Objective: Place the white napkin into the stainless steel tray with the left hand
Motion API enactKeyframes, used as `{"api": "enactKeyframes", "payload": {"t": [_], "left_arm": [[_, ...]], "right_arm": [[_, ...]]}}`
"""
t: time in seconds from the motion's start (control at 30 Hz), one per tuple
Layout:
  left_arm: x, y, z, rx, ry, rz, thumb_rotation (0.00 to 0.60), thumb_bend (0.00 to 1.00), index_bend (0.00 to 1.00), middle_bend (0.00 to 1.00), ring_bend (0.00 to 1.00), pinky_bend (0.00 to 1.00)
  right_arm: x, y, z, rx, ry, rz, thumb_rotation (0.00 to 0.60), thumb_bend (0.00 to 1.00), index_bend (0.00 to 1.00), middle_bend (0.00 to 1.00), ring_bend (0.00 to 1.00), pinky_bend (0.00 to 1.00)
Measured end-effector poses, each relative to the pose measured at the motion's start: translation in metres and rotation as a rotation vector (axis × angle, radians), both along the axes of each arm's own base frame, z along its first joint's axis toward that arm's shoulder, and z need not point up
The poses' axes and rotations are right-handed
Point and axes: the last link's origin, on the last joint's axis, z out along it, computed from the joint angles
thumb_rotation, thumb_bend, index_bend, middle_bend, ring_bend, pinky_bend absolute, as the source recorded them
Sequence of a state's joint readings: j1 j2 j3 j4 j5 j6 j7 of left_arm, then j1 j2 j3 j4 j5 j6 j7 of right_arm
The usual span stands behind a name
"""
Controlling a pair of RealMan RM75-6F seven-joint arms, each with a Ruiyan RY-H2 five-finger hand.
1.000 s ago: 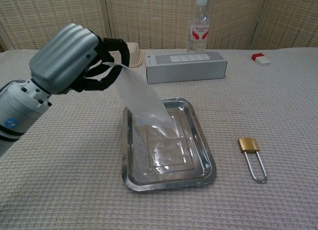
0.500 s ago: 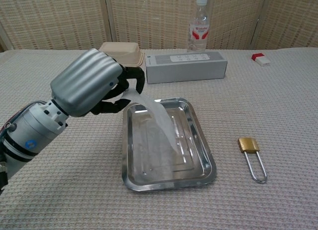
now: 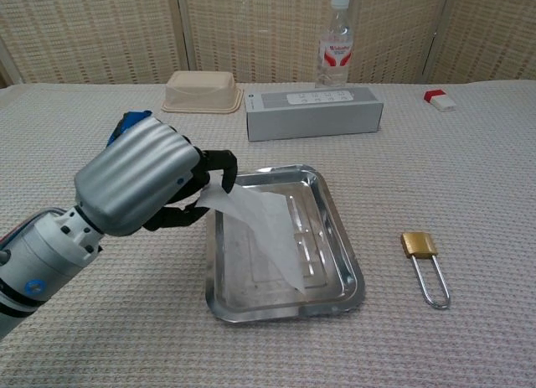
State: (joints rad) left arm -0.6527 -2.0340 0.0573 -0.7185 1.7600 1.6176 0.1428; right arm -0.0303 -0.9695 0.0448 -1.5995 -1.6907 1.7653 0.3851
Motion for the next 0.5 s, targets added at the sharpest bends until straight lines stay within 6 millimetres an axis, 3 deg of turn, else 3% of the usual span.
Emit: {"api": "enactKeyframes", "payload": {"t": [0.37, 0.5], "left_arm": [[0.014, 0.001, -0.034, -0.021, 0.09, 0.035, 0.6, 0.6, 0.57, 1.0, 1.0, 1.0], [0.018, 0.001, -0.037, -0.031, 0.091, 0.039, 0.6, 0.6, 0.58, 1.0, 1.0, 1.0]], "right_arm": [[0.0, 0.0, -0.001, 0.02, -0.009, 0.004, 0.6, 0.32, 0.0, 0.0, 0.0, 0.0], [-0.001, 0.0, 0.0, 0.017, -0.017, -0.001, 0.6, 0.32, 0.0, 0.0, 0.0, 0.0]]}}
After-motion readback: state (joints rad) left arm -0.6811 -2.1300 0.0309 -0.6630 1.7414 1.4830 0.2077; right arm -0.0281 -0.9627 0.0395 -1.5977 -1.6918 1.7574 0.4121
